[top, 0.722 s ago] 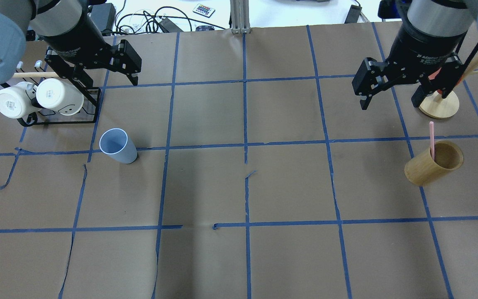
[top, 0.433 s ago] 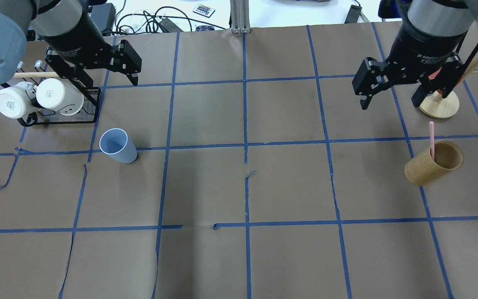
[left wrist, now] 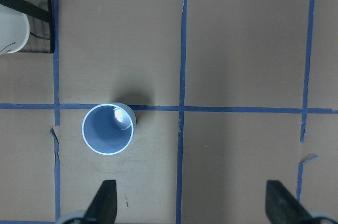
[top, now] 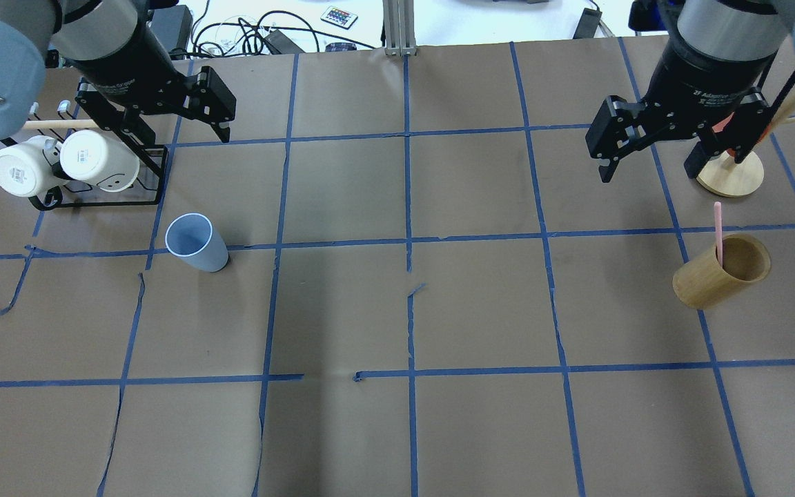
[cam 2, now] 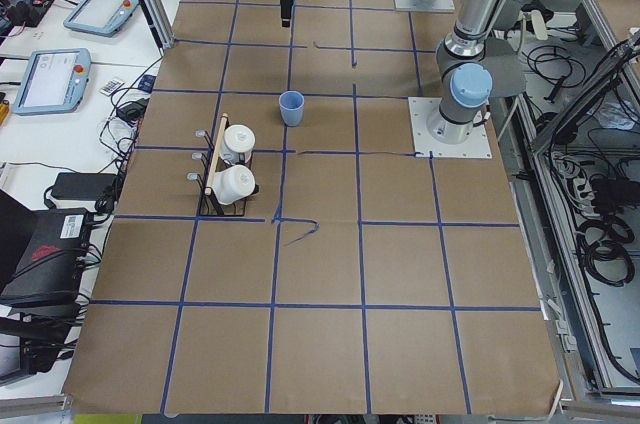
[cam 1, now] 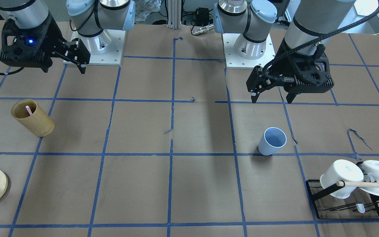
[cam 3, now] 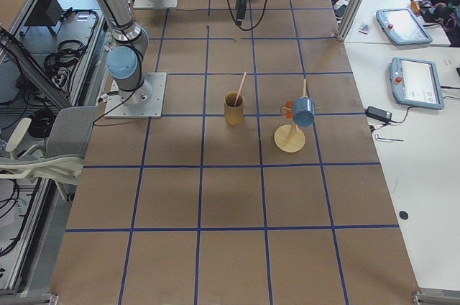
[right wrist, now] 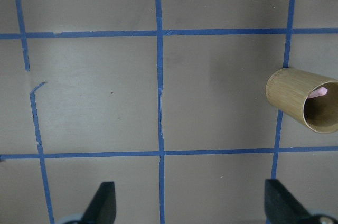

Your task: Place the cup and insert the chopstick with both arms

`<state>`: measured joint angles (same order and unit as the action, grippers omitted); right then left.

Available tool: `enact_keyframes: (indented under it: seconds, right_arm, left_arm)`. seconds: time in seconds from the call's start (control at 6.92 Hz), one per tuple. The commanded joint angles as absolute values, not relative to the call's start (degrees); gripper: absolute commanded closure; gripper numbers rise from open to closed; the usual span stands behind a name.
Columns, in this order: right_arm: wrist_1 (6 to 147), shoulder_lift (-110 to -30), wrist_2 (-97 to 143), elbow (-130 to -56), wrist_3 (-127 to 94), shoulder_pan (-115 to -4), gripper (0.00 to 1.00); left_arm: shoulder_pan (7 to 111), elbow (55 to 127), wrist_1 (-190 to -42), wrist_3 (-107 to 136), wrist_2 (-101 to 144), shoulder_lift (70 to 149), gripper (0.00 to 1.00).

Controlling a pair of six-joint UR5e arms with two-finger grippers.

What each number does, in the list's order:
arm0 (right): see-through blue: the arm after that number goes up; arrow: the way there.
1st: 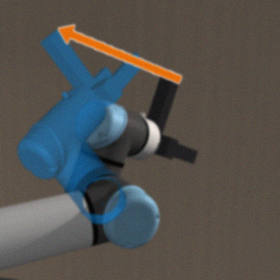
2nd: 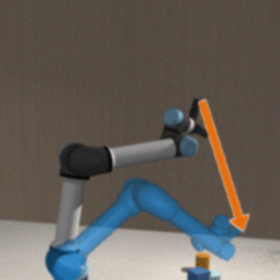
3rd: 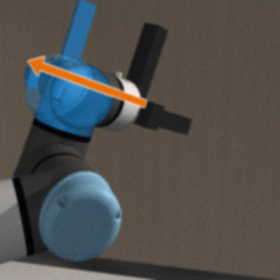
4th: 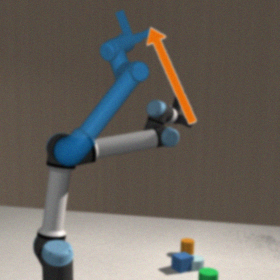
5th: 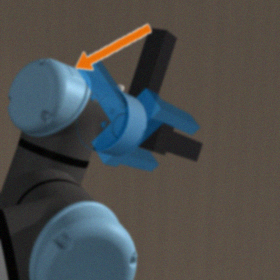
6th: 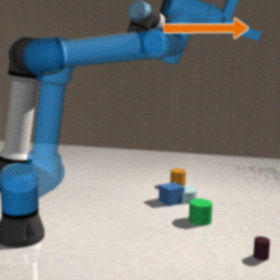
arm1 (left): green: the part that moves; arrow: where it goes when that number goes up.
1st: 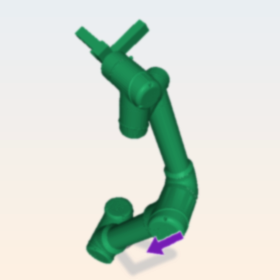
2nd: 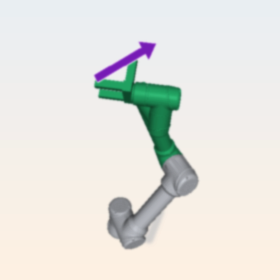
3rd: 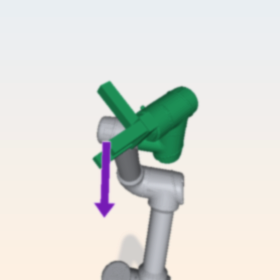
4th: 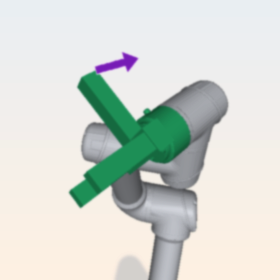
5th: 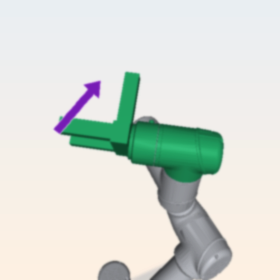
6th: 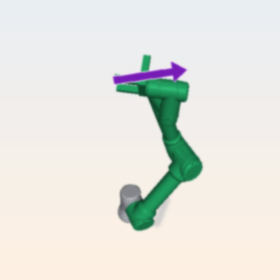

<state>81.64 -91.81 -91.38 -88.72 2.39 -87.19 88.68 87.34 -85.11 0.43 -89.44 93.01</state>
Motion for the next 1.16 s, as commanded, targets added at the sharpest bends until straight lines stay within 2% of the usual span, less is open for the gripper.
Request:
enact_keyframes:
  seconds: [0.0,1.01]
  right_arm:
    - [81.65,-91.67,-91.67,-88.68,2.37,-87.01,0.0]
    - [80.51,-91.58,-91.67,-88.77,2.28,-87.1,0.0]
  left_arm:
    - [88.68,87.36,-84.9,0.35,-89.47,93.16,0.0]
    - [87.72,87.45,-85.08,-0.61,-89.56,93.16,0.0]
